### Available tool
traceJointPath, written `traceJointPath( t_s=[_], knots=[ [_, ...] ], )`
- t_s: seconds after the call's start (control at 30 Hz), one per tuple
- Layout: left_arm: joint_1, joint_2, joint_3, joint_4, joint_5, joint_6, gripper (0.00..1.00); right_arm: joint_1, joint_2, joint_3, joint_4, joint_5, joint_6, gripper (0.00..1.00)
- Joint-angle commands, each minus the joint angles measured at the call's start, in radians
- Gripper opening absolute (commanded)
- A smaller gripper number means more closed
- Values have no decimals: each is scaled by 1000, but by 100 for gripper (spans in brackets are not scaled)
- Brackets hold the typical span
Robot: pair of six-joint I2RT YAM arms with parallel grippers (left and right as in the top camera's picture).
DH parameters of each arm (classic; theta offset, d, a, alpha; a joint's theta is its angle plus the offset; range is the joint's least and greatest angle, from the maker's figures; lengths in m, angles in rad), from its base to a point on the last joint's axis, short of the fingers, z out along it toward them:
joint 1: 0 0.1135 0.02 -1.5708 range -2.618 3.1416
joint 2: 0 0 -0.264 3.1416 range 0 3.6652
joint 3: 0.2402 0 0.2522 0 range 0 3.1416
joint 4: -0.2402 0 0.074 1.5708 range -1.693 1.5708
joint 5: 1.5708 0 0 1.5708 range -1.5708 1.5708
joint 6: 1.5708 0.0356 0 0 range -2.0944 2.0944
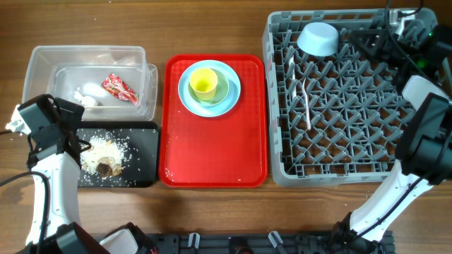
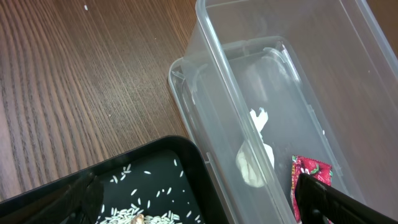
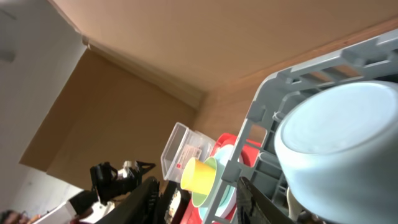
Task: Sort waste into correct bins and load items into the dishwasher rack
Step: 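Move the right gripper back to the yellow cup on the red tray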
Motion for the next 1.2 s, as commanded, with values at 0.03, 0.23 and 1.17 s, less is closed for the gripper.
traceJointPath(
  t_s=[0.03, 0.23, 1.17],
  knots=[
    [5, -11, 11, 3, -6, 15, 100, -10, 9, 4, 171, -2, 217, 39],
    [5, -11, 11, 3, -6, 16, 100, 14, -7, 5, 637, 63, 634, 34],
    [5, -11, 11, 3, -6, 16, 100, 774, -353, 466, -1192, 1266, -906, 41]
  ],
)
